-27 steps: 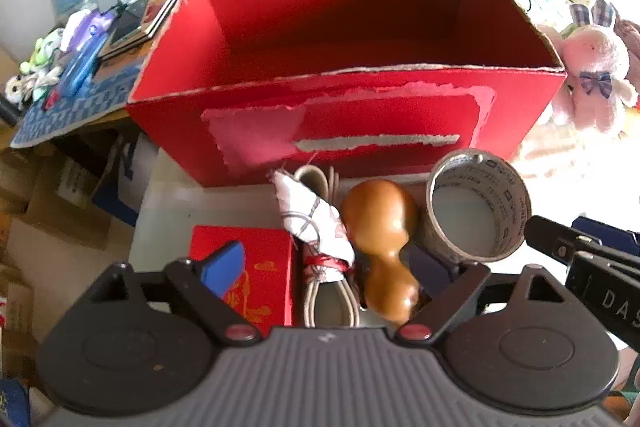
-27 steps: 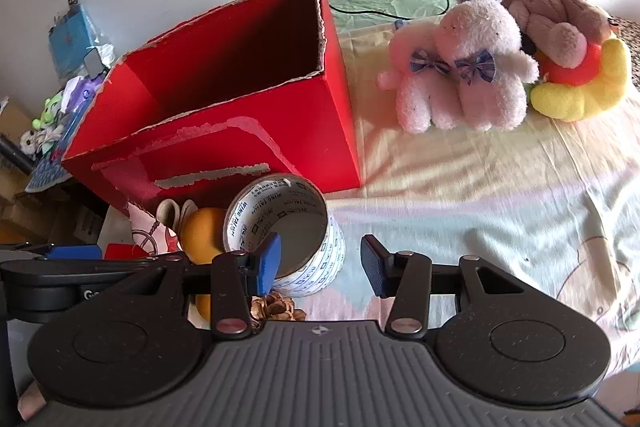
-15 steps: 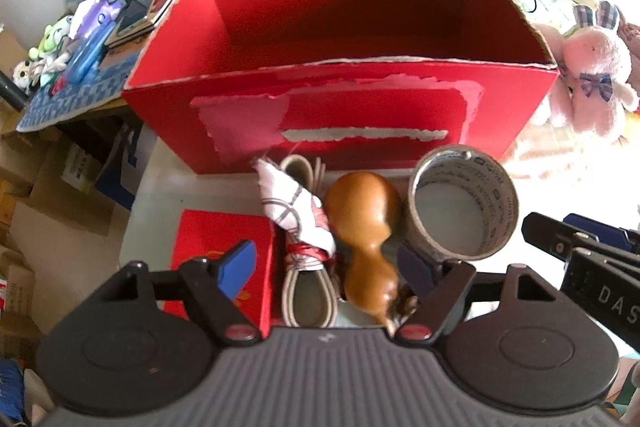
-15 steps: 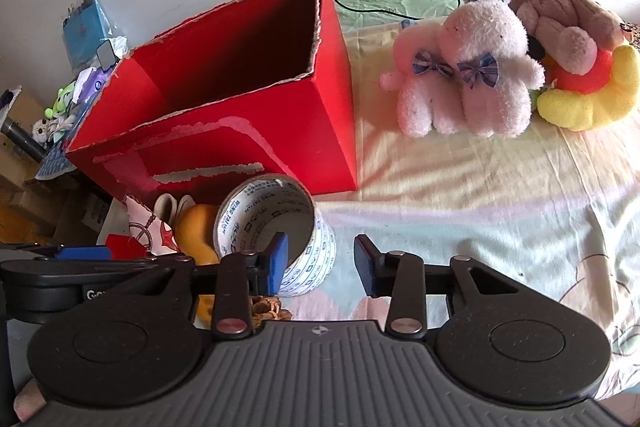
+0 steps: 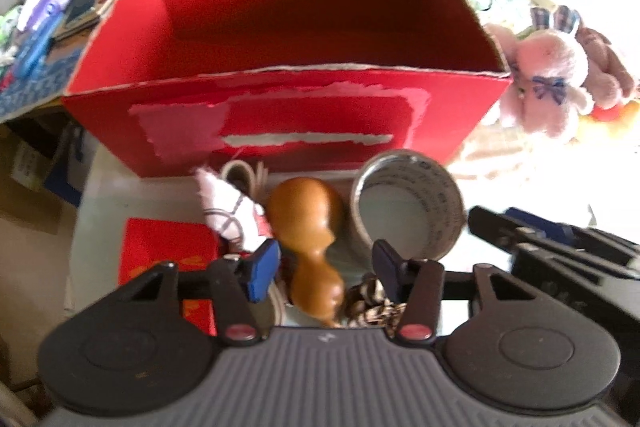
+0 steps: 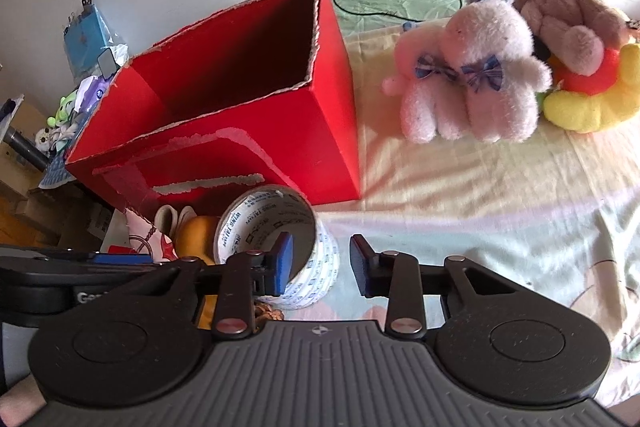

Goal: Organize objects
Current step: 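Grasp the white printed tape roll with the right tool, then lift the tape roll and carry it into the red box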

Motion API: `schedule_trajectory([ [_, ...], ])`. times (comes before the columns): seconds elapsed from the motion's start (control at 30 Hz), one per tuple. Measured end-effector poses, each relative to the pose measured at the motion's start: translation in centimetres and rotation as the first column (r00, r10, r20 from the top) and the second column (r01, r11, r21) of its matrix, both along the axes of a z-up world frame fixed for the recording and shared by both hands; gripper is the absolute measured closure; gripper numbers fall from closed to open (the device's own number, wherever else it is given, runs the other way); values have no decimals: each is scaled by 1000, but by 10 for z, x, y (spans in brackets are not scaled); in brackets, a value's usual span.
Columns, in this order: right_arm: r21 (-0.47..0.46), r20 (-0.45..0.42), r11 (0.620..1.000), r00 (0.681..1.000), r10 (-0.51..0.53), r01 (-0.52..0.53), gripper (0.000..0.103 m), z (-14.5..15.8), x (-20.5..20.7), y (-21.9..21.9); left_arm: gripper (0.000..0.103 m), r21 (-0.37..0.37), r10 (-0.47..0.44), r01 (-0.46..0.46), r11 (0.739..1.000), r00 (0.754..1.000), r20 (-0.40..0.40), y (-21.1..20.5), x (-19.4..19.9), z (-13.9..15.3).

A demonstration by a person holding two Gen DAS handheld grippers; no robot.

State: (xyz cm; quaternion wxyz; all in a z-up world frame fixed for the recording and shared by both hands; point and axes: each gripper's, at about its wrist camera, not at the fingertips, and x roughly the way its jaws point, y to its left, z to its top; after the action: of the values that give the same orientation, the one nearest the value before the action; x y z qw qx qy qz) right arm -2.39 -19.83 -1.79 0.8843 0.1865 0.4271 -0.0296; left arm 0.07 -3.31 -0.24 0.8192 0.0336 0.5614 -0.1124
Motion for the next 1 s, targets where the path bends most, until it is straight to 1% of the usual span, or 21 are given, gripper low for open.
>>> schedule_trajectory([
  [0.07, 13, 4, 1000, 1000, 4, -4, 70, -3, 3, 1, 53, -31, -15, 15, 999, 1000, -8, 0, 2, 0],
  [0.13, 10, 1, 1000, 1000, 0, -1, 71, -7, 8, 3, 62, -41, -27, 27, 999, 1000, -13, -1, 5, -2],
  [0.23, 11, -7, 1000, 1000, -2, 2, 77, -13, 15, 4, 68, -39, -39, 38, 998, 999, -14, -4, 10, -8],
  [0.3, 19, -20, 1000, 1000, -6, 7, 78, -18, 20, 5, 72, -35, -51, 50, 998, 998, -26, -4, 12, -12],
  [0.37, 40, -32, 999, 999, -8, 9, 82, -23, 23, 4, 74, -27, -54, 53, 998, 998, -37, -6, 16, -17],
  [0.43, 27, -37, 999, 999, -17, 18, 89, -26, 25, 5, 74, -41, -61, 59, 997, 997, -40, -6, 17, -19],
  [0.47, 21, -37, 1000, 999, -18, 19, 89, -26, 25, 5, 75, -43, -65, 63, 997, 997, -39, -7, 18, -20],
  [0.53, 33, -25, 999, 1000, -17, 18, 90, -25, 24, 2, 82, -41, -72, 70, 997, 996, -46, -8, 20, -21],
  [0.57, 38, -20, 999, 1000, -19, 19, 90, -24, 23, 2, 85, -50, -76, 74, 996, 996, -49, -9, 20, -22],
  [0.6, 43, -9, 999, 1000, -19, 20, 90, -22, 22, 1, 89, -61, -81, 77, 995, 995, -54, -10, 21, -23],
  [0.63, 40, -6, 999, 1000, -19, 19, 90, -20, 22, 1, 90, -69, -82, 78, 995, 995, -58, -10, 22, -23],
  [0.7, 28, 7, 999, 1000, -20, 20, 90, -15, 18, -2, 92, -78, -88, 85, 993, 995, -44, -12, 22, -20],
  [0.8, 27, 31, 999, 998, -45, 44, 90, -7, 11, -15, 94, -111, -110, 107, 988, 994, -15, -17, 19, -12],
  [0.93, 39, 55, 995, 994, -89, 87, 90, 7, -3, -34, 94, -143, -156, 160, 977, 987, 34, -33, 10, 4],
  [1.0, 32, 80, 994, 991, -108, 106, 90, 17, -12, -43, 94, -156, -184, 193, 969, 980, 73, -42, 3, 14],
])
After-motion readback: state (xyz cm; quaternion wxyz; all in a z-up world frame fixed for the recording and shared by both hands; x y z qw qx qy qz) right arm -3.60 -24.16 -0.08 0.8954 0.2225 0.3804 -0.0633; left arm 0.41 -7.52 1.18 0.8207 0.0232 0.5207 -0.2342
